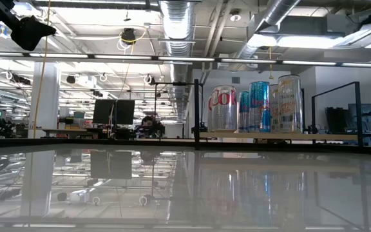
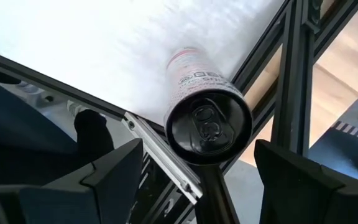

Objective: Place canned beverage on shelf
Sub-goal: Put the right black can on the shelf

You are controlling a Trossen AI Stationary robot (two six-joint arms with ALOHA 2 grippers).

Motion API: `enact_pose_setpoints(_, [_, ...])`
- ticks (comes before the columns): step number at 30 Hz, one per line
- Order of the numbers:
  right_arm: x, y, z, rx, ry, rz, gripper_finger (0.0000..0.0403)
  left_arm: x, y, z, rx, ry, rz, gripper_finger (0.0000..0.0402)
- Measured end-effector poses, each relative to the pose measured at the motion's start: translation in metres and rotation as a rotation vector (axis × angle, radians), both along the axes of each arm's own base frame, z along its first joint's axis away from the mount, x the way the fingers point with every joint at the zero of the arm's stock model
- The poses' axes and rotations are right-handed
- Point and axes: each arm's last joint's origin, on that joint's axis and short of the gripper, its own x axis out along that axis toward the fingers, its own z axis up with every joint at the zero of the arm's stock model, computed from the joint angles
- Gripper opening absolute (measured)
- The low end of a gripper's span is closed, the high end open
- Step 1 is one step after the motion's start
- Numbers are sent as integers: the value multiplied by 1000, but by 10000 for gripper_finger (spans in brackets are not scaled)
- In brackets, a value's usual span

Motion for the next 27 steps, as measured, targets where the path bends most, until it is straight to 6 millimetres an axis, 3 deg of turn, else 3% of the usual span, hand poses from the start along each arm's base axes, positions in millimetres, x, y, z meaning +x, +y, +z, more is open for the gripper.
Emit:
enact_pose_setpoints(14, [-5,12,-13,-49,23,58,331,0,0,0,0,0,-1,357])
enact_pose_setpoints(27, [-5,11,-13,-71,13,33,331,0,0,0,0,0,-1,357])
